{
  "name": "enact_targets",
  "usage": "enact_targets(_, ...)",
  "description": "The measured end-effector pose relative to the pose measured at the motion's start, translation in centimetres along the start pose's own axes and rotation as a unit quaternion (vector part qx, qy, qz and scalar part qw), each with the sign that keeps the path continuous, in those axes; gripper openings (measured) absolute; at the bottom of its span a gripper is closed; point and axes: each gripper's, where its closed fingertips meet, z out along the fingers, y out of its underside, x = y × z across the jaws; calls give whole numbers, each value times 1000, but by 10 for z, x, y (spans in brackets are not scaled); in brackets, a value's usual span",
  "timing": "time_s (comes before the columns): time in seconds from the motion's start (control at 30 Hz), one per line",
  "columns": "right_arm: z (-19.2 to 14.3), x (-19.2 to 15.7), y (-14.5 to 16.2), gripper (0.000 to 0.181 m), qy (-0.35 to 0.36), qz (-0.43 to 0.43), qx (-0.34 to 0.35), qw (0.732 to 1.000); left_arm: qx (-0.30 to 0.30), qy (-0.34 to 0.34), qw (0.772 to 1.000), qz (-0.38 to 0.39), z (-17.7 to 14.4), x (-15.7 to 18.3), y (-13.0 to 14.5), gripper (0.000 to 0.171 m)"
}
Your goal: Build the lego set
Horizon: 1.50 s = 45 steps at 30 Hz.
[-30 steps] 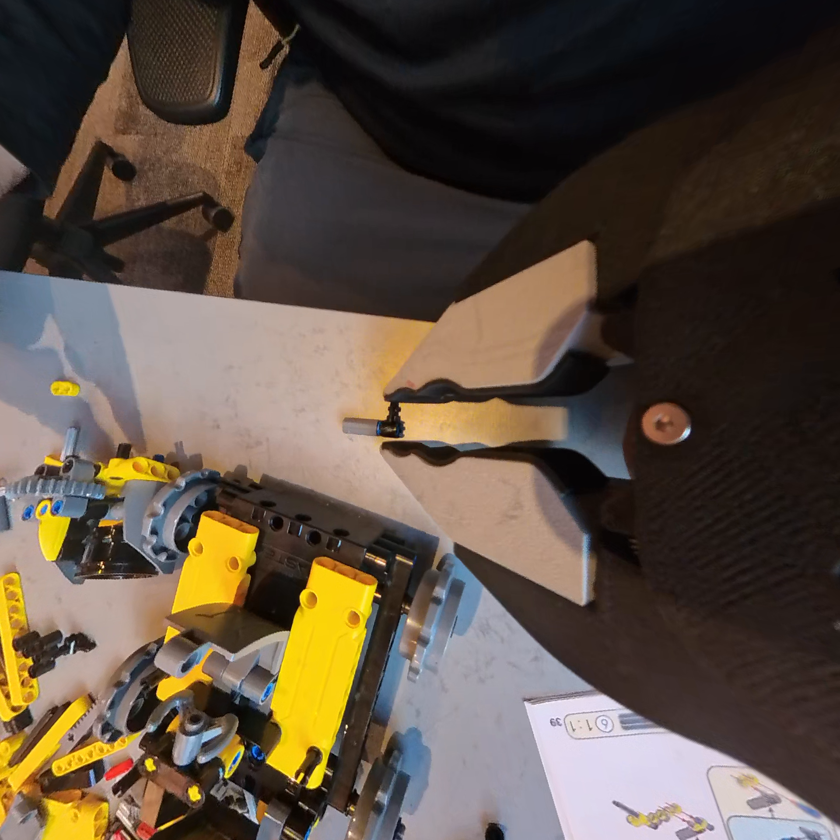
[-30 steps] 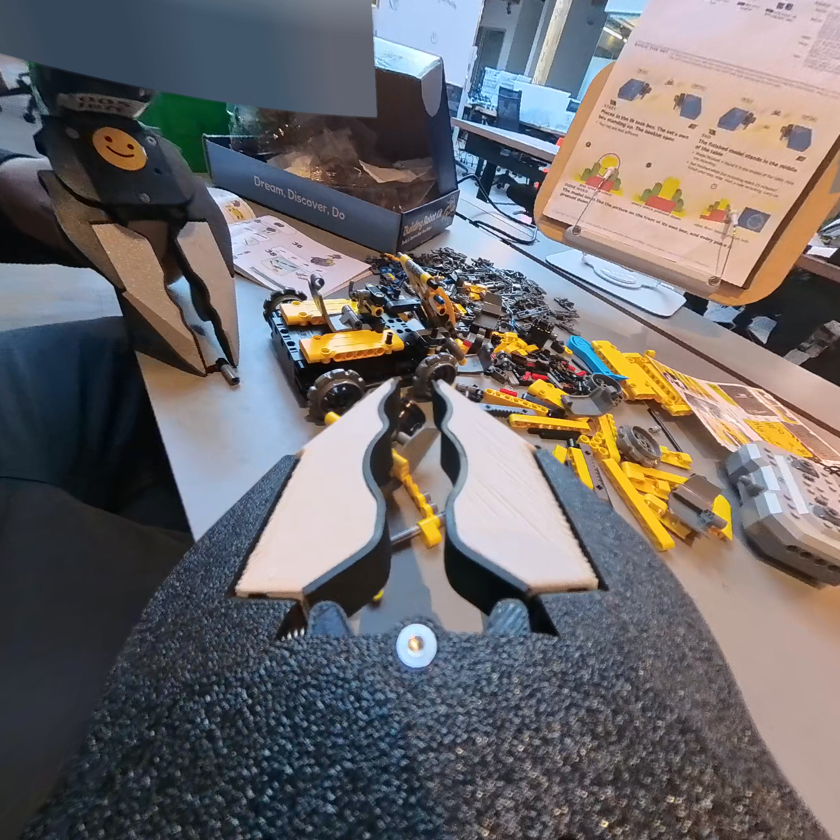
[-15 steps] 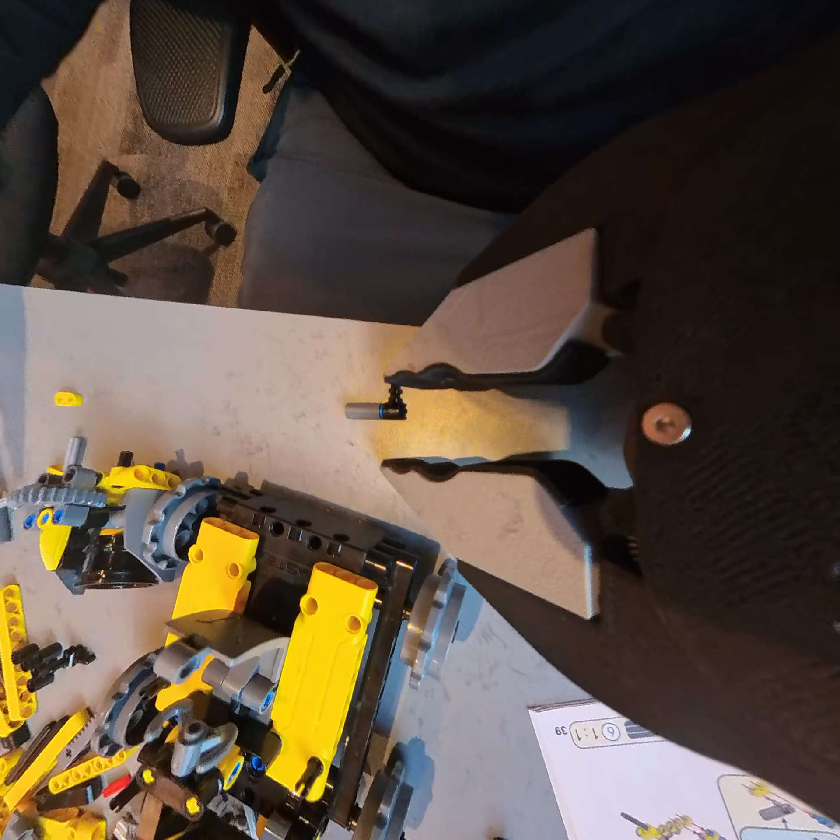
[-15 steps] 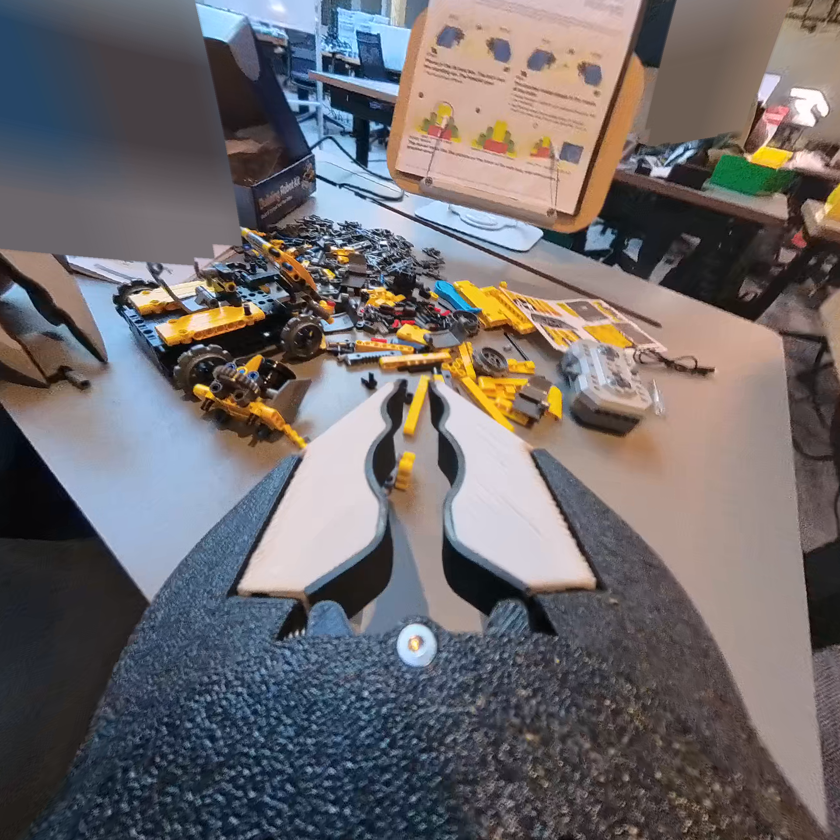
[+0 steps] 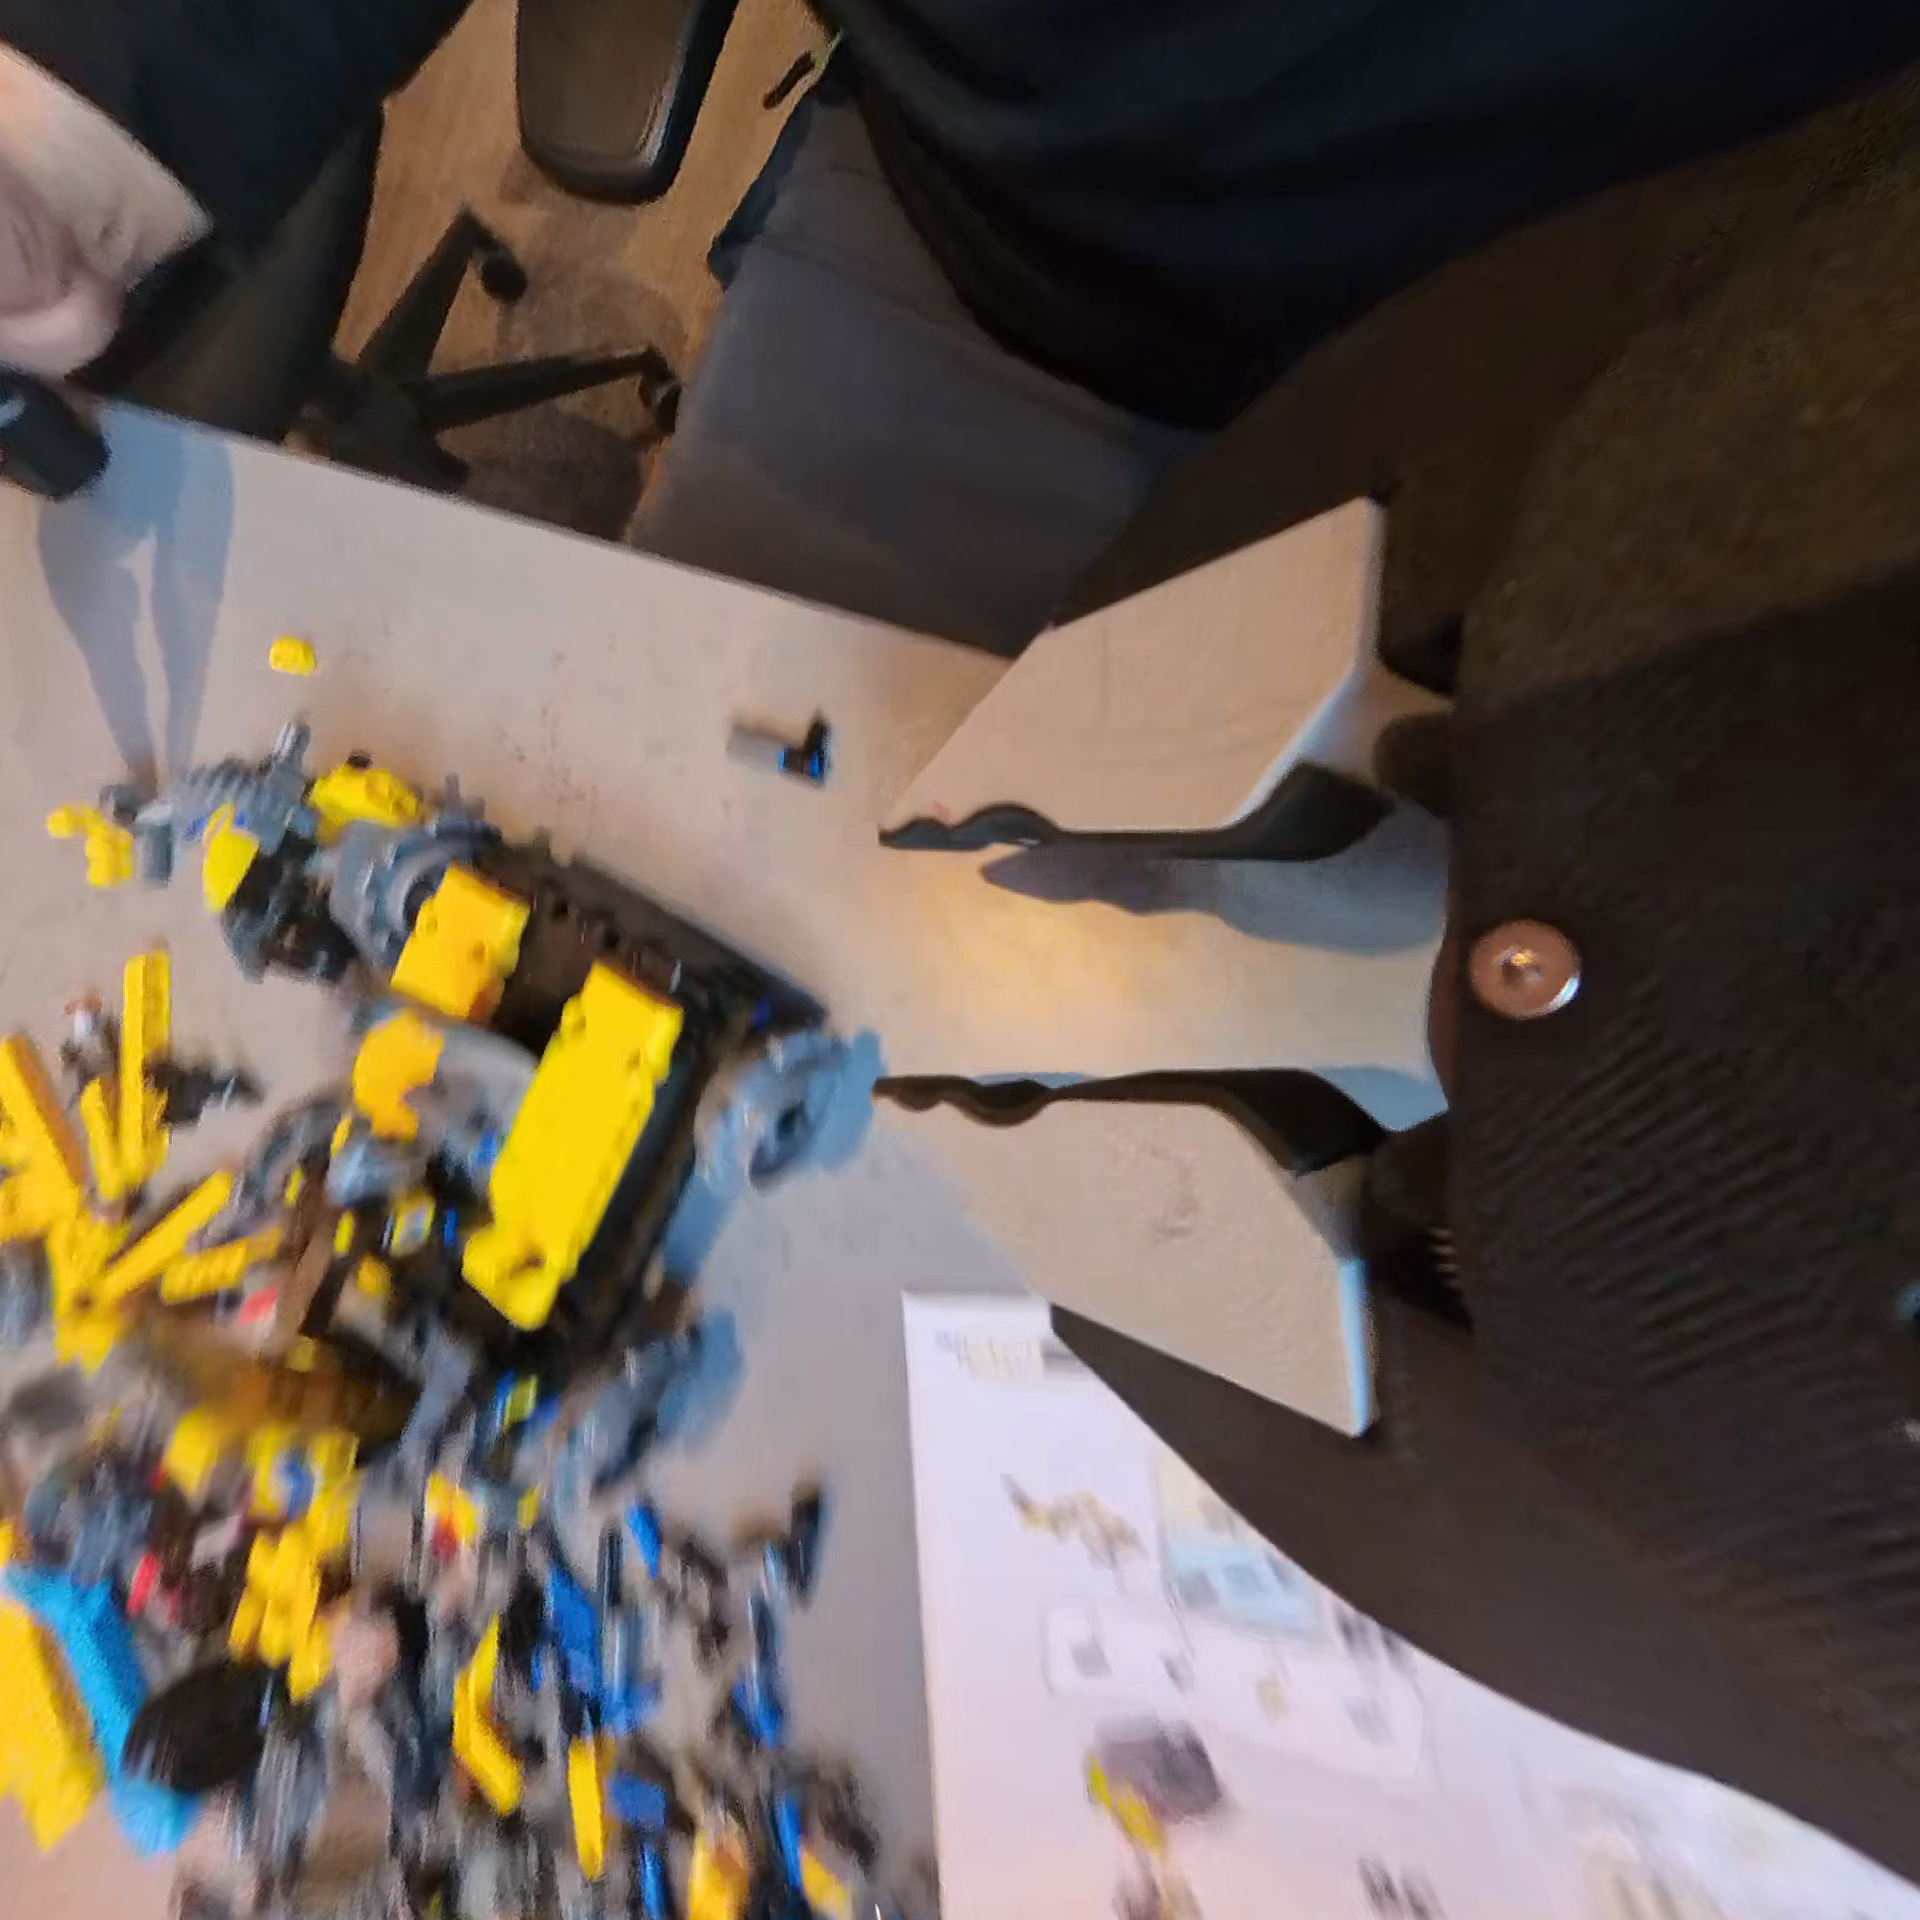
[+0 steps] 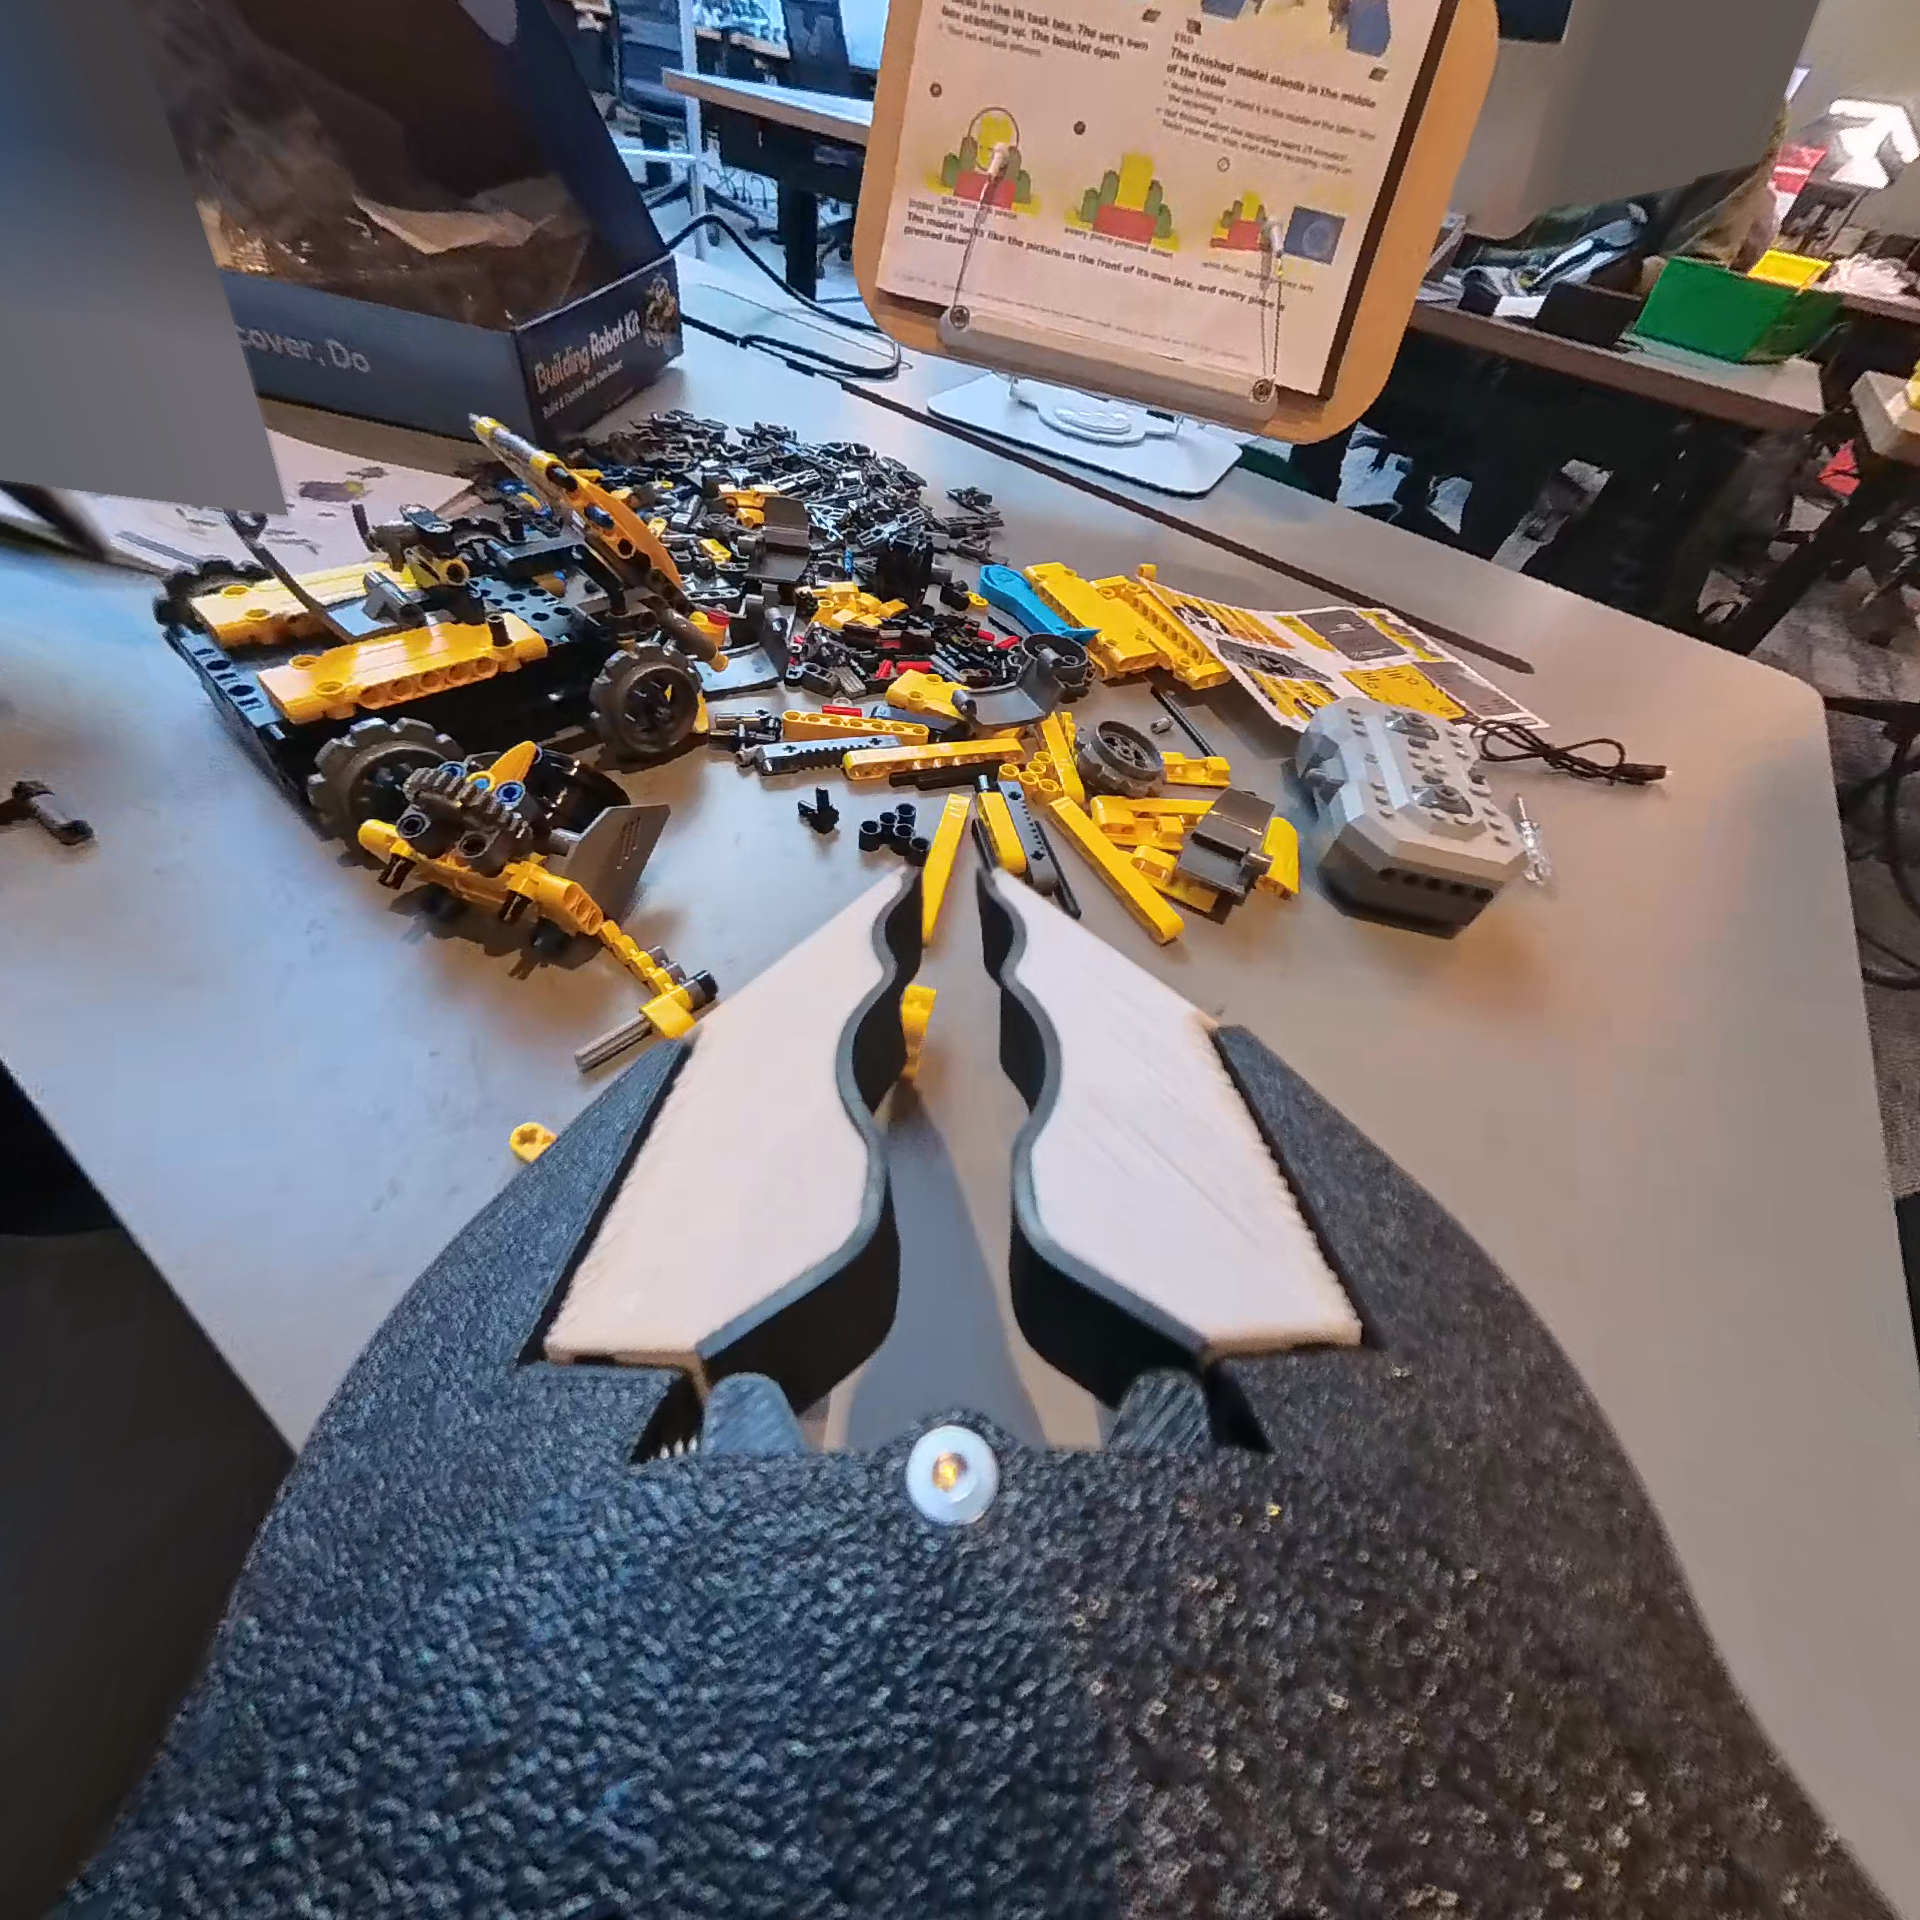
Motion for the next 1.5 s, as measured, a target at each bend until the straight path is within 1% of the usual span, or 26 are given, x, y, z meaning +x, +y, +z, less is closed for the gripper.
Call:
enact_targets(0.07,1,1,-4,10,-2,2,14,1000,1,-36,999,-2,-20,-34,-10,34)
enact_targets(0.1,2,2,-6,10,-2,3,22,1000,-9,-47,999,6,-26,-51,-15,33)
enact_targets(0.17,4,3,-11,10,-4,5,37,999,-33,-63,997,38,-25,-87,-25,28)
enact_targets(0.23,6,4,-15,10,-4,3,51,999,-56,-70,993,80,-12,-123,-27,17)
enact_targets(0.27,8,4,-15,10,-6,3,52,999,-75,-61,991,95,-3,-137,-24,11)
enact_targets(0.3,9,3,-15,10,-10,4,51,999,-97,-51,989,104,6,-149,-19,10)
enact_targets(0.37,11,2,-15,11,-18,6,48,999,-137,-31,983,121,20,-165,-10,8)
enact_targets(0.43,12,1,-15,11,-25,6,47,999,-148,-16,978,144,29,-172,-9,6)
enact_targets(0.53,10,1,-16,11,-27,7,56,998,-164,9,971,175,38,-172,-8,4)
enact_targets(0.63,8,1,-19,11,-27,10,67,997,-194,10,960,201,45,-176,0,3)
enact_targets(0.8,6,1,-20,11,-31,12,74,997,-189,16,962,197,47,-177,-4,5)
enact_targets(0.93,6,0,-20,11,-34,12,74,997,-190,25,961,198,48,-175,-3,2)
enact_targets(1.03,5,0,-21,11,-34,13,77,996,-191,17,961,201,47,-175,-3,2)
enact_targets(1.1,3,0,-23,11,-36,13,87,995,-190,0,962,197,45,-178,-3,2)
enact_targets(1.2,-3,-3,-25,11,-45,14,96,994,-183,-22,966,180,35,-179,-6,2)
enact_targets(1.33,-8,-11,-12,11,-60,8,52,997,-155,-62,973,158,3,-169,-14,2)
enact_targets(1.43,-10,-18,0,15,-77,14,7,997,-128,-67,981,127,-20,-139,-14,2)
enact_targets(1.5,-9,-27,6,17,-93,25,-17,995,-117,-65,985,109,-29,-112,-7,2)
